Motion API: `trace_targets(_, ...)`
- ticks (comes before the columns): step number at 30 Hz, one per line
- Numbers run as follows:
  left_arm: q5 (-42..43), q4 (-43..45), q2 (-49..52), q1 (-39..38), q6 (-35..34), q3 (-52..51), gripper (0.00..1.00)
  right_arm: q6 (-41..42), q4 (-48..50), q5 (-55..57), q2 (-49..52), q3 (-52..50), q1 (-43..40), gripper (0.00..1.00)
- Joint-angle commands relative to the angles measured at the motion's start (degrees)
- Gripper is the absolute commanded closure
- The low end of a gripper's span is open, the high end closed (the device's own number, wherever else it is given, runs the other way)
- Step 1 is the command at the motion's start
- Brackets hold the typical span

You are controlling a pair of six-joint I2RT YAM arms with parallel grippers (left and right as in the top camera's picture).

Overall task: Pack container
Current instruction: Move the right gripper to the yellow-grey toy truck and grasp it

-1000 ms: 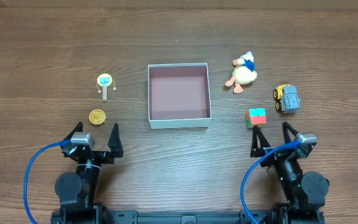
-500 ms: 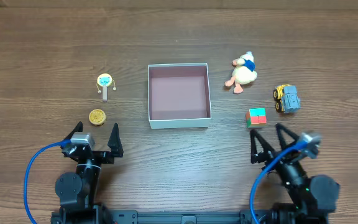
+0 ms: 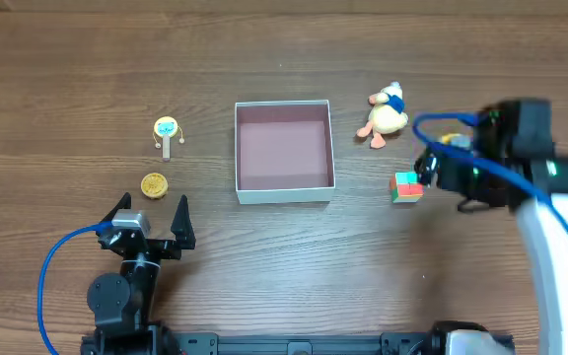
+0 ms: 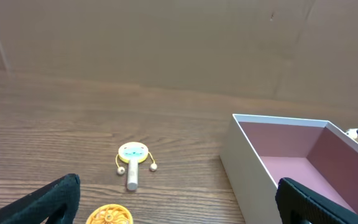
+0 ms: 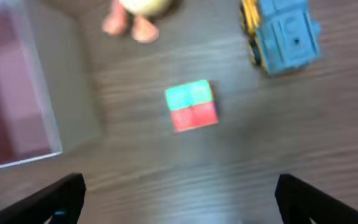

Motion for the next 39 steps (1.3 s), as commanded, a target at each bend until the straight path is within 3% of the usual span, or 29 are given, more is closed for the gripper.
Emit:
trace_targets(1, -0.3, 0.1, -0.5, 0.2, 0.5, -0.3, 0.0, -1.1, 0.0, 3.5, 9.0, 2.6, 0.0, 0.0)
trace_targets(6, -0.3, 0.1, -0.5, 0.2, 0.5, -0.3, 0.0, -1.6, 2.5, 7.3, 13.6, 4.6, -0.9, 0.0)
trace_targets(8, -0.3, 0.1, -0.5, 0.2, 0.5, -0.3, 0.0, -8.5, 2.9, 8.0, 13.6, 6.9, -1.8, 0.0)
trace_targets(12, -0.3, 0.1, -0.5, 0.2, 0.5, -0.3, 0.0, -14.4, 6.0, 8.7, 13.7, 7.9, -3.0, 0.0)
trace_targets(34, -0.3, 0.1, -0.5, 0.2, 0.5, -0.3, 0.0, -14.8, 15.1, 9.3, 24.1, 6.0, -8.0, 0.0)
trace_targets(39, -0.3, 0.1, -0.5, 0.2, 0.5, -0.3, 0.0, -20.3, 15.1, 7.3, 28.8, 6.0, -8.0, 0.0)
